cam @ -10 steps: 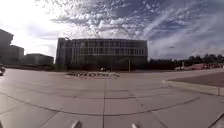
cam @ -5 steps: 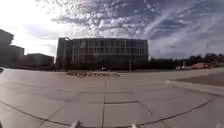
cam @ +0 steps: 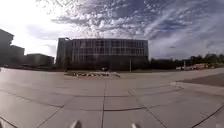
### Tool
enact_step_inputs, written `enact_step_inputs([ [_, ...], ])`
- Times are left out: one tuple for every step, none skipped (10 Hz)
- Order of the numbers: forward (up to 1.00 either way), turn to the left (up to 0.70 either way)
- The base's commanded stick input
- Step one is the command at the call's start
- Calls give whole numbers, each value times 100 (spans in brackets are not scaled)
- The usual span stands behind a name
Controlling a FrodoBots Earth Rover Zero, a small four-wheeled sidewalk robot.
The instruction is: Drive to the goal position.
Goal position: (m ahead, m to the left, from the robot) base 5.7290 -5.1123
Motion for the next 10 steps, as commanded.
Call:
enact_step_inputs([
  [70, 0],
  [70, 0],
  [70, 0],
  [70, 0],
  [70, 0],
  [70, 0],
  [70, 0],
  [70, 0],
  [70, 0],
  [70, 0],
])
